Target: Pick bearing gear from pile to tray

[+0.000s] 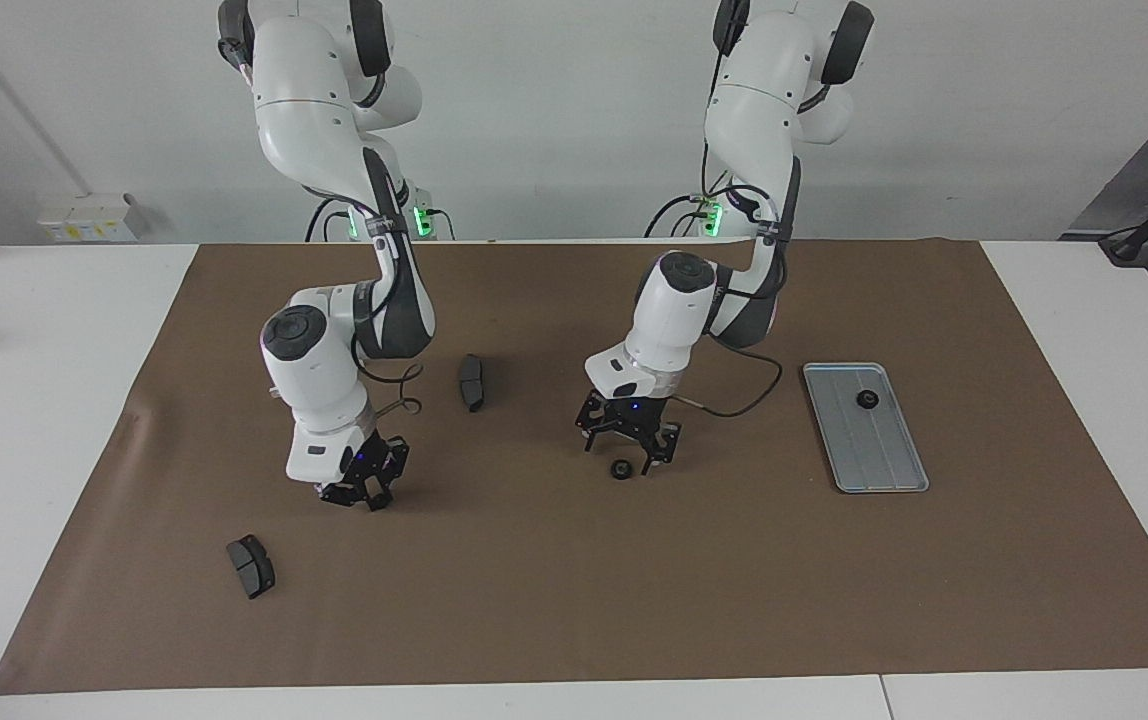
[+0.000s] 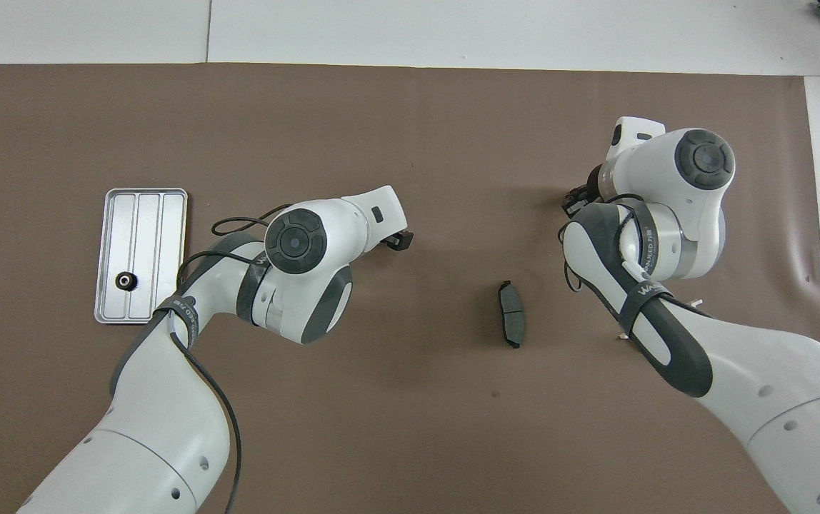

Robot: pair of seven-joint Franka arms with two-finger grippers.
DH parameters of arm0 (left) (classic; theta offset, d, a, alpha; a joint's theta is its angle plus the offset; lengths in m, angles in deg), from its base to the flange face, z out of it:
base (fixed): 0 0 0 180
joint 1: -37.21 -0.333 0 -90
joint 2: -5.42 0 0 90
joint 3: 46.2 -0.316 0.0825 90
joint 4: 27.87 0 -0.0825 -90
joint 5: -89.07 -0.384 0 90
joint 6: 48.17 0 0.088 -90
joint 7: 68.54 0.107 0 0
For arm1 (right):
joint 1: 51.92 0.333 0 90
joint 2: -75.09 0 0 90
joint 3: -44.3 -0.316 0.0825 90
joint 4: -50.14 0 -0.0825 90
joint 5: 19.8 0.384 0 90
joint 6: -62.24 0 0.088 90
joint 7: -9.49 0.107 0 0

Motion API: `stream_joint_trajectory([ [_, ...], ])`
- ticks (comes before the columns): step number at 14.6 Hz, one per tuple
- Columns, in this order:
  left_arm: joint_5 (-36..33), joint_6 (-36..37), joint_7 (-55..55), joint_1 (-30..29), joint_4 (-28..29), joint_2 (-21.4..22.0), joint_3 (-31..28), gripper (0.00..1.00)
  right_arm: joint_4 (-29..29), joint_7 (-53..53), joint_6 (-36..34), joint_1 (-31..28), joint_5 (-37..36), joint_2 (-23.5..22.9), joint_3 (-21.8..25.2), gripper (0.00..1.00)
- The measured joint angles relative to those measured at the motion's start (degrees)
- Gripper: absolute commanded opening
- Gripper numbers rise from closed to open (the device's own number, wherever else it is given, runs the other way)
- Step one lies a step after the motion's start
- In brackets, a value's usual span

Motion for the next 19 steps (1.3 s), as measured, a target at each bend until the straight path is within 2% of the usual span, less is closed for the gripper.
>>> stream_joint_trajectory([
  [4, -0.38, -1.44, 0.23, 0.00, 0.42, 0.00, -0.01, 0.78, -1.98, 17.91, -4.93, 0.14, 0.04, 3.99, -0.10, 0.00],
  [6, -0.44, -3.04, 1.03, 0.00, 0.79, 0.00, -0.01, 0.65, -3.40, 25.83, -6.85, 0.20, 0.04, 5.11, -0.22, 0.00],
  [11, -0.47, -5.97, 4.66, 0.00, 2.16, -0.01, -0.33, 0.58, -5.05, 35.44, -7.02, 0.32, 3.15, 5.18, -2.11, 0.00],
  [12, -0.47, -6.11, 4.75, 0.00, 2.26, -0.01, -0.33, 0.51, -5.32, 35.49, -7.02, 0.31, 4.35, 5.18, -2.12, 0.00],
  [15, -0.47, -6.40, 4.82, 0.00, 2.53, -0.01, -0.35, 0.14, -5.64, 35.52, -7.02, 0.25, 5.27, 5.18, -2.12, 0.00],
  [17, -0.47, -6.57, 4.86, -0.01, 2.56, 0.00, -0.39, 0.03, -5.65, 35.53, -7.02, 0.25, 5.27, 5.18, -2.12, 0.00],
  [19, -0.47, -6.76, 4.86, -0.09, 2.47, 0.00, -0.54, 0.00, -5.69, 35.56, -7.02, 0.25, 5.66, 5.18, -2.12, 0.00],
])
